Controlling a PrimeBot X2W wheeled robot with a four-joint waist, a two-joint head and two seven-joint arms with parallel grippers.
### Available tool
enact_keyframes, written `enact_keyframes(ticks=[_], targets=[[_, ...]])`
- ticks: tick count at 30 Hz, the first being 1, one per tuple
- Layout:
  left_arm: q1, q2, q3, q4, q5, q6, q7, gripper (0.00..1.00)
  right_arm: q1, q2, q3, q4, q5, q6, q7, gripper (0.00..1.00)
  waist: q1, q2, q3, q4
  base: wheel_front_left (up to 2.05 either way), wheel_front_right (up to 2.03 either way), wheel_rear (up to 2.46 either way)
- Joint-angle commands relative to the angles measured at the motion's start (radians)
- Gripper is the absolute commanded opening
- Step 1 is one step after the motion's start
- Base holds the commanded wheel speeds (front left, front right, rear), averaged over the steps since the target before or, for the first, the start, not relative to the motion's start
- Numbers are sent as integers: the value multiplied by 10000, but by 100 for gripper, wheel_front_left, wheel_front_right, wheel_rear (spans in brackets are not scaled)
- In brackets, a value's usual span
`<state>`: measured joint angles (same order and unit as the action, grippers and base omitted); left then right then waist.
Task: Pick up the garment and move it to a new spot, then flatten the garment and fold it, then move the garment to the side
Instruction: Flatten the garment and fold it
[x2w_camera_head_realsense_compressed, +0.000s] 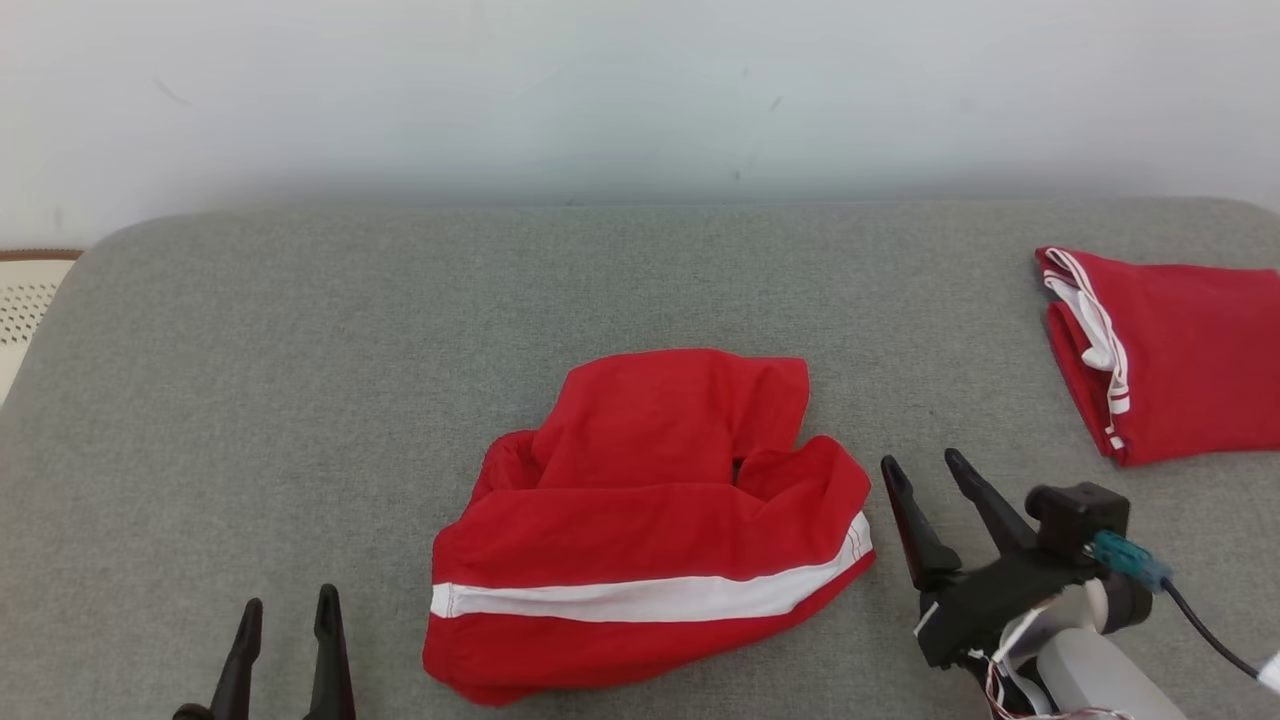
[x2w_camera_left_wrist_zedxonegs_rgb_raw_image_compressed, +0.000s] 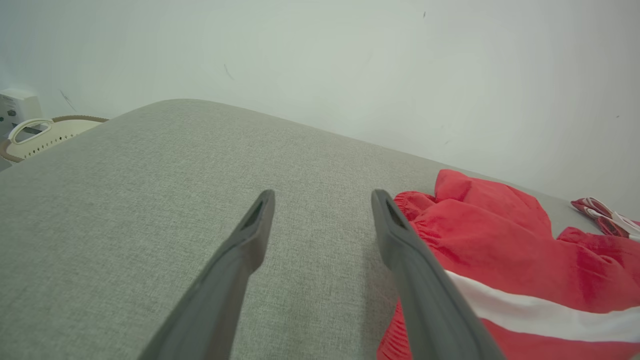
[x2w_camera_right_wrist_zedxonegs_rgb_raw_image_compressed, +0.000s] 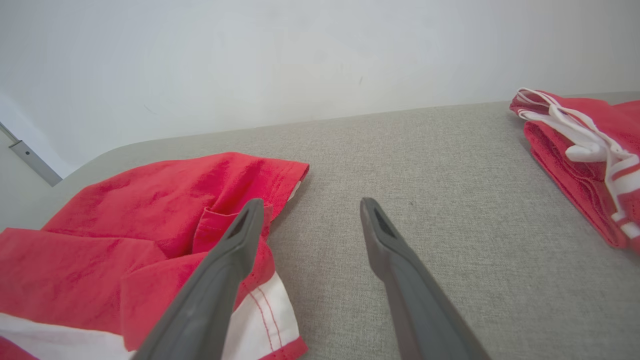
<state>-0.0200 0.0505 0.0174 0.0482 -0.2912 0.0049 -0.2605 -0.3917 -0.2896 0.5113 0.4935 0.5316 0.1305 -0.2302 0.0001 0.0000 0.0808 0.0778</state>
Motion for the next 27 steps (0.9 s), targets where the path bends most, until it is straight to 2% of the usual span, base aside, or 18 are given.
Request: enact_keyframes(ticks=[1,10,17,21,27], targets=[[184,7,112,-74,-50,26,-36,100,310,-67,-194,-295,-236,5,-121,100,-1,0,-66,-83,0,0,0],[423,6,479,-412,99,118,-34,100,1223,191,-1228,-1274,-1199,3,-320,100,-1,0,-304,-242,0,0,0],[628,2,684,-558,532,-29,-36,100,2106,632,-2239,-2321,-1763,5,-367,100,-1,0,-593,-297,0,0,0],[763,77,753,-442,951,-168,-34,100,2631,895,-2438,-2739,-1995,5,-355,100,-1,0,-817,-378,0,0,0],[915,317,697,-182,1495,-188,-35,100,3024,957,-2438,-2936,-2131,5,-356,100,-1,0,-1033,-453,0,0,0]])
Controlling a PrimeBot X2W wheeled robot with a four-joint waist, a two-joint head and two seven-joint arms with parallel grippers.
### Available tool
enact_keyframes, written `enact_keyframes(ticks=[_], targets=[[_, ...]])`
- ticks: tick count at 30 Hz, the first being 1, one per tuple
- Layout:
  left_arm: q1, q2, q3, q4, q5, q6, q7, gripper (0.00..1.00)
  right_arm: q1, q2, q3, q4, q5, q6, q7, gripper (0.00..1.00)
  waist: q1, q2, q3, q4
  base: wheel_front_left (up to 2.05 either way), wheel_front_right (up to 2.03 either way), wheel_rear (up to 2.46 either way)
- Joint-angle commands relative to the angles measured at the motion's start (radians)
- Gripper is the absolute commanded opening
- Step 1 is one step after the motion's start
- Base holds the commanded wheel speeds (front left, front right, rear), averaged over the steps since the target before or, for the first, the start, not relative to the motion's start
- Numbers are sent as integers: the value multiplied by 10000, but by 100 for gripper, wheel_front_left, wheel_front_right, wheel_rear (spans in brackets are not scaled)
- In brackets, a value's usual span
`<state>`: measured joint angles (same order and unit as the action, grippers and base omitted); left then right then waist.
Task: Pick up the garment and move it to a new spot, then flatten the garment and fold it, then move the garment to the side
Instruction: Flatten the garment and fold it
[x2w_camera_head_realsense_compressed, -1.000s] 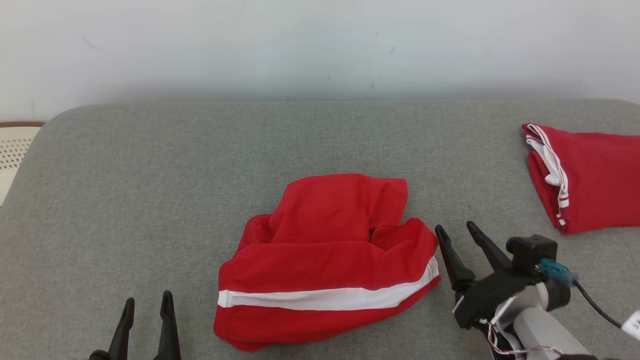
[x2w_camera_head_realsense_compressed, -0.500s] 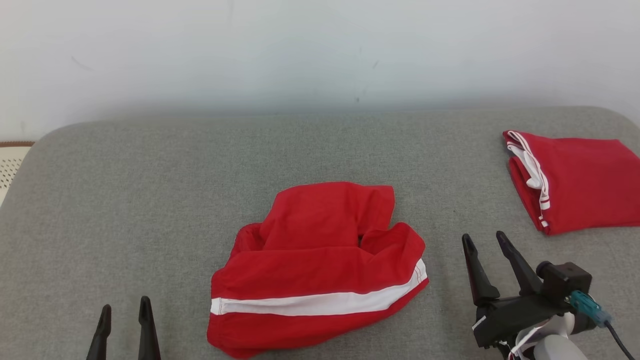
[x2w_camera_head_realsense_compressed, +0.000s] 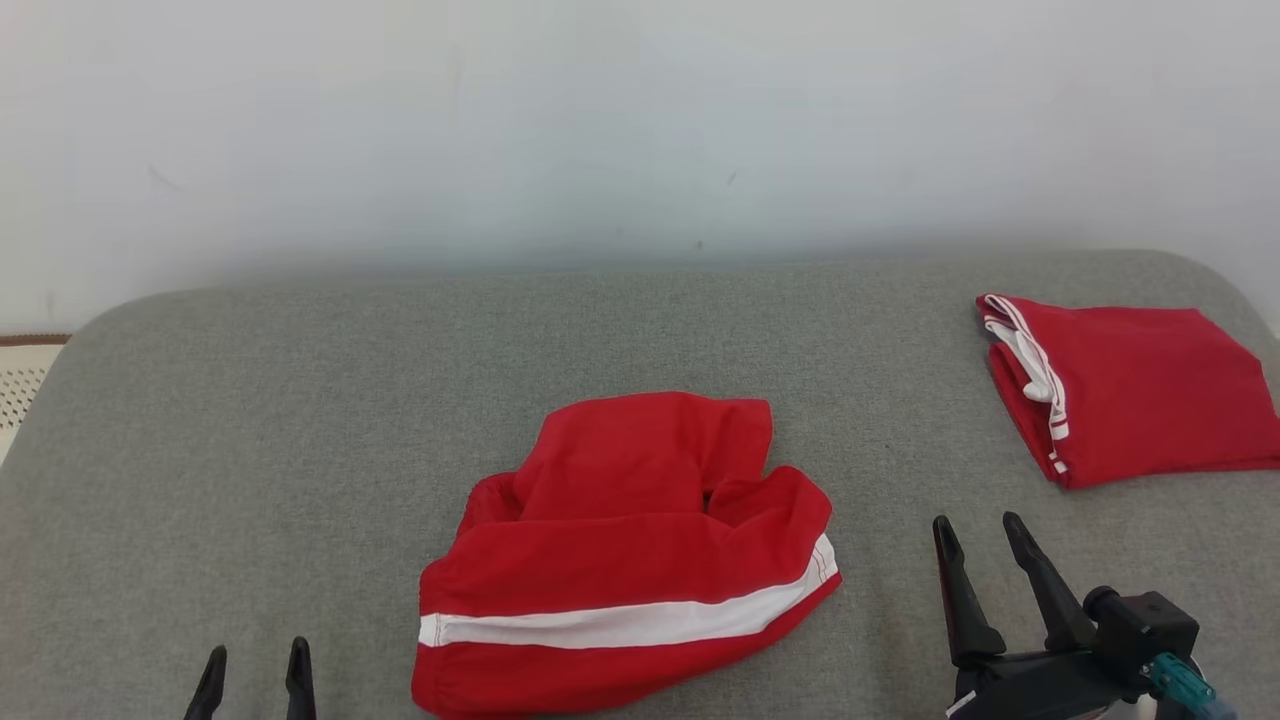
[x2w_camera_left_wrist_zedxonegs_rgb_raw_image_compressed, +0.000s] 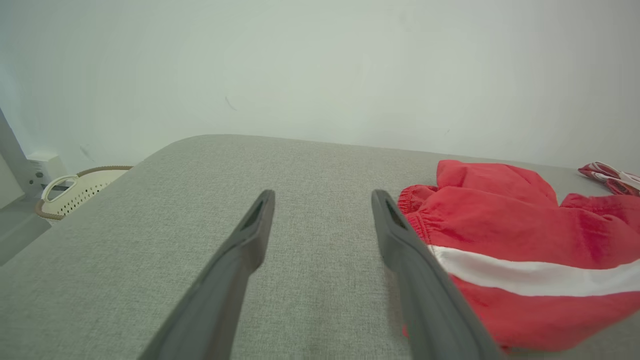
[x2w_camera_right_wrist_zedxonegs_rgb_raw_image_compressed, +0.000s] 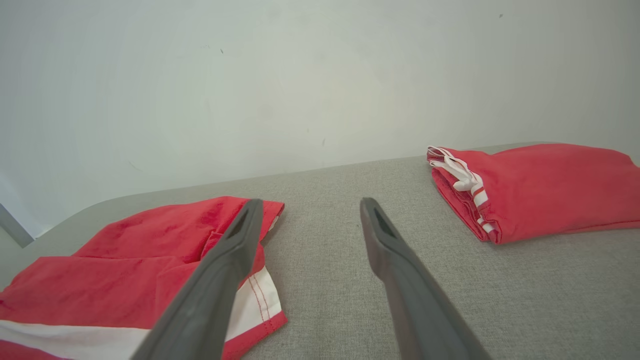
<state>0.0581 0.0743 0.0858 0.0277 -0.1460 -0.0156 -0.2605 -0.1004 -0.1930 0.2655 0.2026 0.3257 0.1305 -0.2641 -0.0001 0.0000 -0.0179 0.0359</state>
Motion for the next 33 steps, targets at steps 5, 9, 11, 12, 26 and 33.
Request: enact_keyframes(ticks=[5,9,11,12,26,33], targets=[[104,290,-41,189,324,71,-35,100,169,-67,63,-128,-150,5,-18,100,1,0,-190,-21,0,0,0],[109,455,-27,276,415,87,-27,100,247,-72,108,-175,-179,5,-1,100,1,0,-276,18,0,0,0],[114,506,13,269,386,119,-22,100,261,-91,141,-195,-183,5,45,100,1,0,-291,12,0,0,0],[123,522,33,262,380,151,-21,100,267,-98,141,-204,-184,5,59,100,1,0,-293,8,0,0,0],[203,504,-22,173,212,321,60,100,263,-36,188,-181,-170,5,147,100,1,0,-223,-2,0,0,0],[261,560,-29,137,134,382,80,100,240,-30,210,-163,-171,5,170,100,1,0,-191,-39,0,0,0]])
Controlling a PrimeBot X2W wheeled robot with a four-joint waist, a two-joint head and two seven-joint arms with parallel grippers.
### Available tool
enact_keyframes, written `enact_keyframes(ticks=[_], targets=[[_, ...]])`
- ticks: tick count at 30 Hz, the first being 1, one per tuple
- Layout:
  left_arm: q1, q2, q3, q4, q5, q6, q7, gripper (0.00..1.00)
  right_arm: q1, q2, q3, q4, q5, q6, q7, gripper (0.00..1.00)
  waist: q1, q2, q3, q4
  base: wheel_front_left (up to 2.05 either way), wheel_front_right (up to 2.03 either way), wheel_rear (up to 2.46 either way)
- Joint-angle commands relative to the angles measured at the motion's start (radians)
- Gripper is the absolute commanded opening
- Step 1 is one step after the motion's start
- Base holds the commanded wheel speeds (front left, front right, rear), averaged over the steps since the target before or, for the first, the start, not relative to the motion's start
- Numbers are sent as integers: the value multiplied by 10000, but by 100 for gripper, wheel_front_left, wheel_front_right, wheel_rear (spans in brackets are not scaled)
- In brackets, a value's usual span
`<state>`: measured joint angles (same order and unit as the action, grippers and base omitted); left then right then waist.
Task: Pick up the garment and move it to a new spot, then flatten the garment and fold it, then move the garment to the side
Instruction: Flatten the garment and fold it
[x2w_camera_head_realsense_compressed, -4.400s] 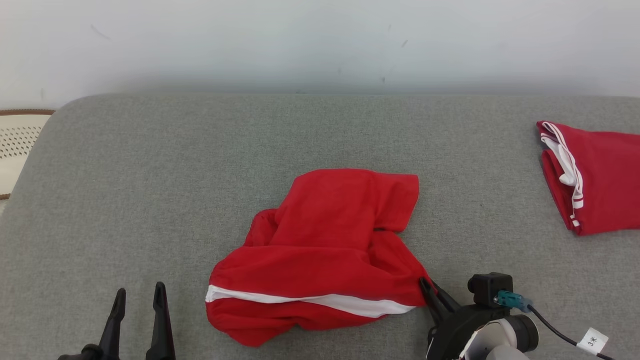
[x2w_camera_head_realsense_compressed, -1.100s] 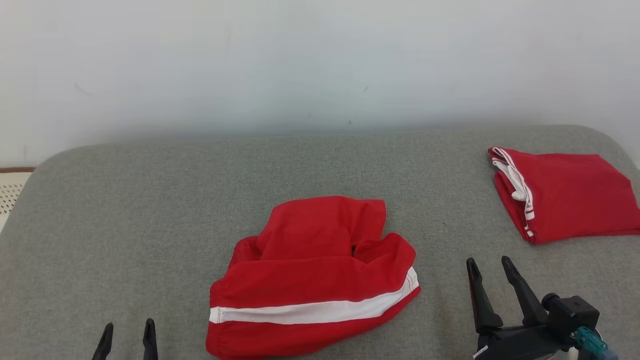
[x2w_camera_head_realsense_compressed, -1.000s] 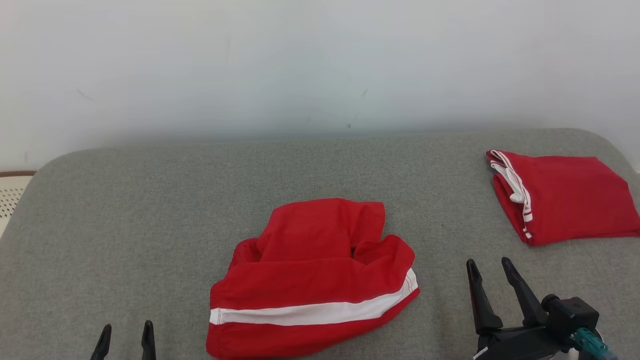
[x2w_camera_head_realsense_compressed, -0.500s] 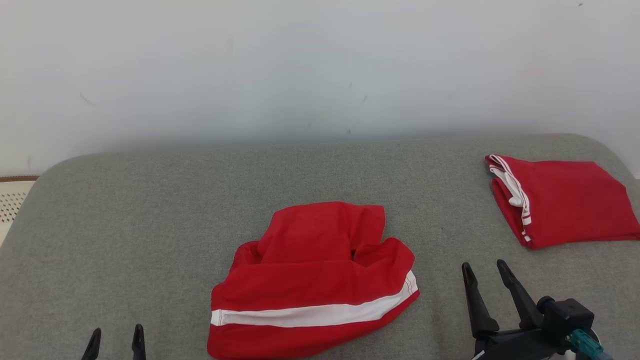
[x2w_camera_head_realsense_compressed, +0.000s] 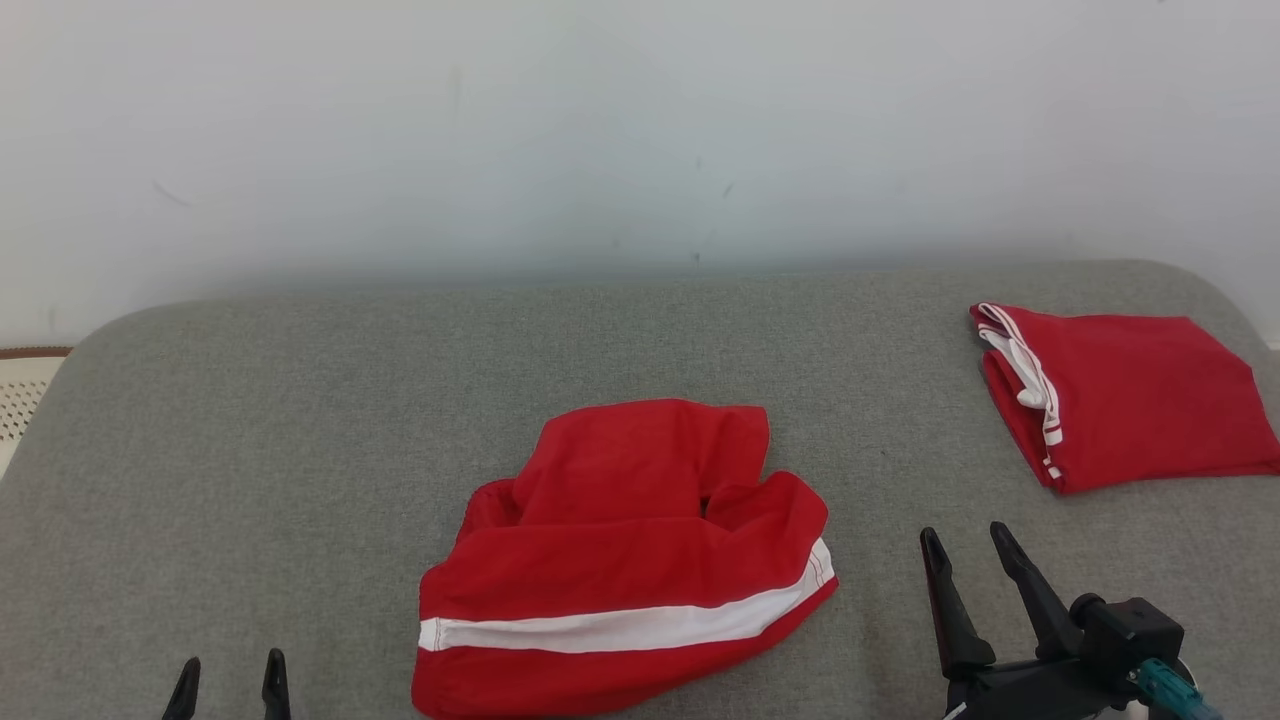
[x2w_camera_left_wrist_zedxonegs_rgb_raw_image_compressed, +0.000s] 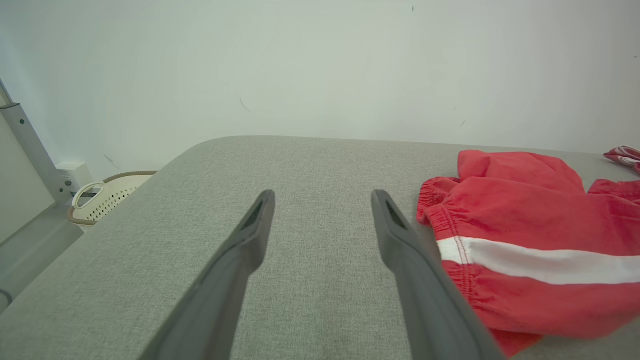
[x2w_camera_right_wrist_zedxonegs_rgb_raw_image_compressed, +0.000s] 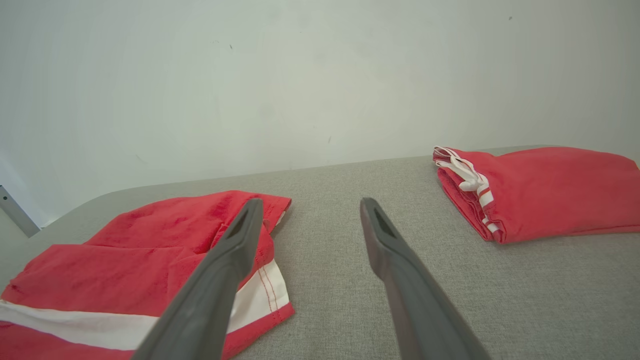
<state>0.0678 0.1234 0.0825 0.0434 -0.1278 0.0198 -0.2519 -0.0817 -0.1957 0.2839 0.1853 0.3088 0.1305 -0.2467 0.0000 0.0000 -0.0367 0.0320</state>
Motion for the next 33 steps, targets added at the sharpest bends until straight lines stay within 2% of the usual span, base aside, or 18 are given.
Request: enact_keyframes(ticks=[1,20,26,33], targets=[[173,73,1,-28,-60,38,-14,100,54,-6,31,15,0,5,-4,100,0,0,-5,-7,0,0,0],[137,98,-107,-21,-229,182,-13,100,-35,-5,121,115,96,5,-45,100,0,0,-74,4,0,0,0],[56,-62,-286,119,-617,-123,-44,100,-106,25,291,262,201,5,53,100,0,0,-65,8,0,0,0],[-173,-151,-816,501,-704,-500,-33,100,-422,-266,849,630,387,5,271,100,0,0,-14,17,0,0,0]])
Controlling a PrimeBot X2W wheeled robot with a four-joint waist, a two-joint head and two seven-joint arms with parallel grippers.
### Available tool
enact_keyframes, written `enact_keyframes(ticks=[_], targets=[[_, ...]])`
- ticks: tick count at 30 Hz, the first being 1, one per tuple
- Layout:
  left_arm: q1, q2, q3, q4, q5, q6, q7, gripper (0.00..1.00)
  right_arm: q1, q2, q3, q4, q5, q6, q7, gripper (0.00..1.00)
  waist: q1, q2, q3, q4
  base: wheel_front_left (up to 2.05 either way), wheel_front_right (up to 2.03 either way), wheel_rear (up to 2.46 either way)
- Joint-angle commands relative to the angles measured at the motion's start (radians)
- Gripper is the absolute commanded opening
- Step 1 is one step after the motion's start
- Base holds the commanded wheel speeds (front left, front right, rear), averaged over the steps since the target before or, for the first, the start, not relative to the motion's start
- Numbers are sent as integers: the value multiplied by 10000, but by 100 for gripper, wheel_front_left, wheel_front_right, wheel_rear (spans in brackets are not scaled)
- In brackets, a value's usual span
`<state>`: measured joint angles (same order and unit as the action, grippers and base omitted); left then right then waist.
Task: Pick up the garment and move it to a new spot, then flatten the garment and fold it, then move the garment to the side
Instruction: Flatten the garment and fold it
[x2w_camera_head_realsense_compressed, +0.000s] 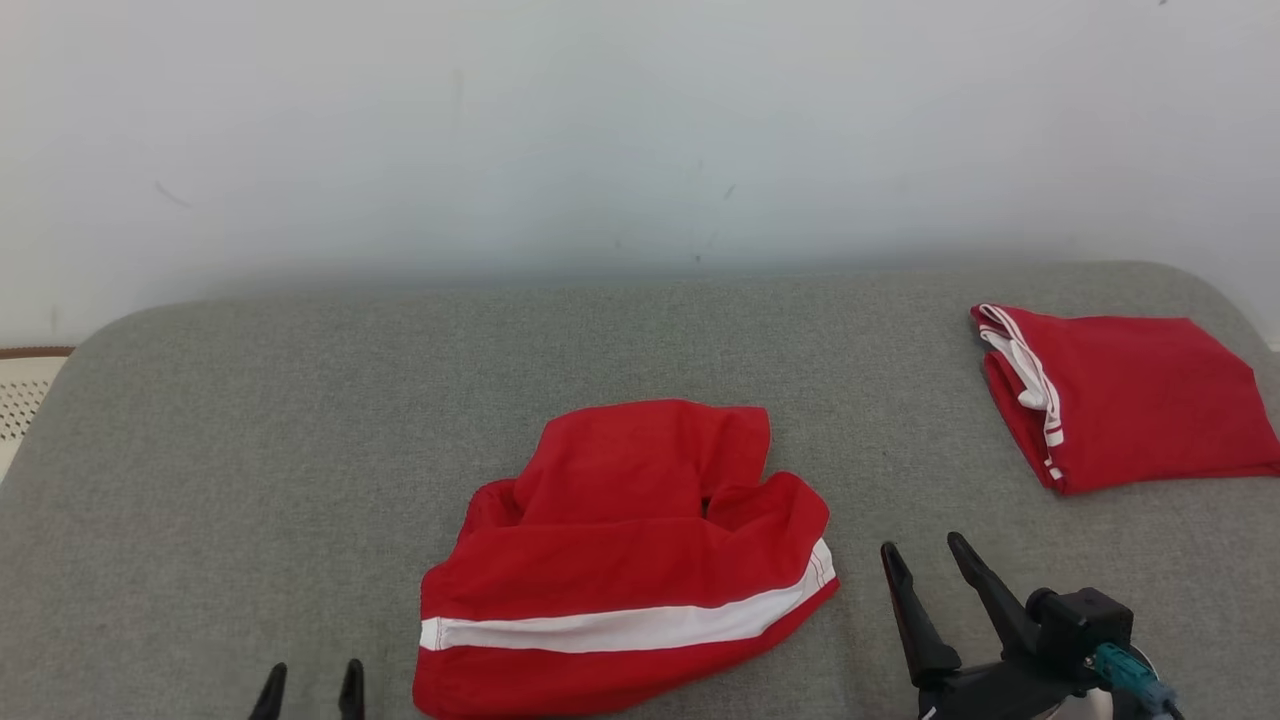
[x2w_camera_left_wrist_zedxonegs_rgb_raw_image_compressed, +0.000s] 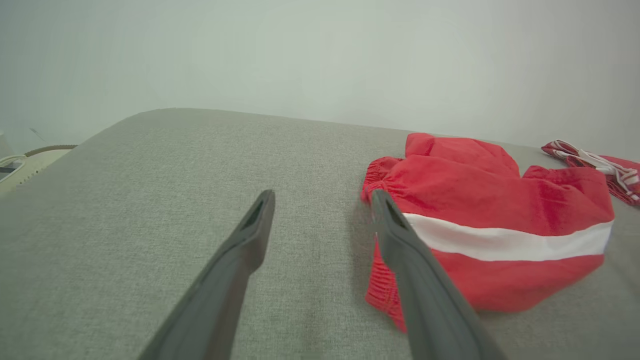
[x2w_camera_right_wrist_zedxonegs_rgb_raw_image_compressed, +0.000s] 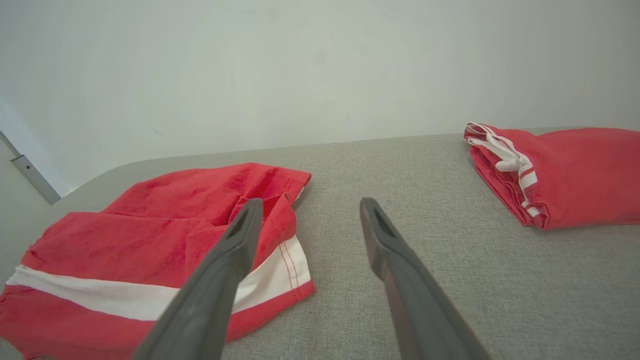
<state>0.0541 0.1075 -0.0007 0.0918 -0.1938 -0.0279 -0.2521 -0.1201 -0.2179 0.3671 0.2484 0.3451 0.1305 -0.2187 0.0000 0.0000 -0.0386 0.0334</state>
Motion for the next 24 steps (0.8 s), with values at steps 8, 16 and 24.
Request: enact_keyframes(ticks=[8,16,24], targets=[[-666,-136,-762,1034,-541,-679,25,100,-781,-632,1190,986,617,5,338,100,0,0,193,-33,0,0,0],[-1586,110,-1329,2196,-753,-905,163,100,-1916,-1042,2544,2159,1335,5,467,100,0,0,535,-153,0,0,0],[-2637,407,-1978,3199,-1107,-993,162,100,-3323,-1255,4044,3235,2316,5,472,100,0,0,1243,-150,0,0,0]])
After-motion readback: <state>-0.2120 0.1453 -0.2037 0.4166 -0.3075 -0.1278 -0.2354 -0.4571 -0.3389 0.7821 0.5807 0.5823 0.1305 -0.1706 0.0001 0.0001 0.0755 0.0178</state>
